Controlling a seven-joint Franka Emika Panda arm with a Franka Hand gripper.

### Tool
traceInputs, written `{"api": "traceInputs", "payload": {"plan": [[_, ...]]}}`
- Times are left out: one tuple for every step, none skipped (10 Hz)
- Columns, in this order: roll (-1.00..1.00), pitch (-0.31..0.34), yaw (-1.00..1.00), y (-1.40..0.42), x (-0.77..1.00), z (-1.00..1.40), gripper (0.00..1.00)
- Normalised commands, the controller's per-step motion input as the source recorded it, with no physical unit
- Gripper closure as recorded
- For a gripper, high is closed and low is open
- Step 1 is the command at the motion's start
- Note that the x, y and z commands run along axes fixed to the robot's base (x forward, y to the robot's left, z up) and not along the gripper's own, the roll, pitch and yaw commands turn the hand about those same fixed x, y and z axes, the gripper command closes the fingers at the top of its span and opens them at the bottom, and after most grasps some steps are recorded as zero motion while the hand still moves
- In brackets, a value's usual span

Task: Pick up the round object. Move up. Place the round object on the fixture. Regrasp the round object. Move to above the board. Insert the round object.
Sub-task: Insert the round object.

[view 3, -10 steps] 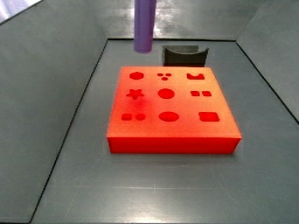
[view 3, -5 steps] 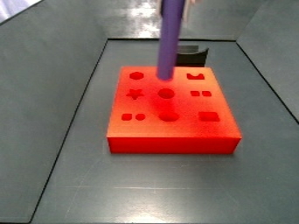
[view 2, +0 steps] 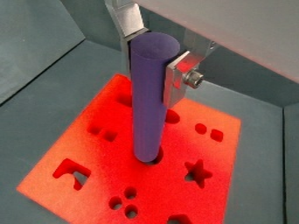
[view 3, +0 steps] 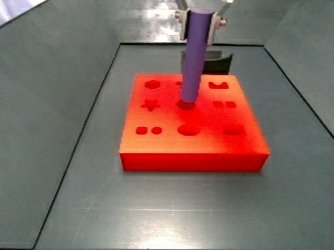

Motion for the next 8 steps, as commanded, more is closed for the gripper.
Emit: {"api": "traceInputs", "payload": {"plan": [[-0.21, -0.004, -0.15, 0.00, 0.06, -0.21, 1.00], [-0.22, 0.000, -0.13, 0.00, 0.05, -0.13, 1.00], [-0.24, -0.044, -0.08, -0.01, 0.00, -0.07, 1.00], [-0.20, -0.041, -0.06, 0.00, -0.01, -0.05, 1.00], [-0.20, -0.076, -0.05, 0.00, -0.11, -0.01, 1.00], [-0.18, -0.090, -0.06, 0.00, -0.13, -0.08, 1.00], [-0.11, -0.114, -0.02, 0.00, -0.27, -0.08, 1.00], [-0.12, -0.150, 0.00, -0.01, -0.29, -0.11, 1.00]]}}
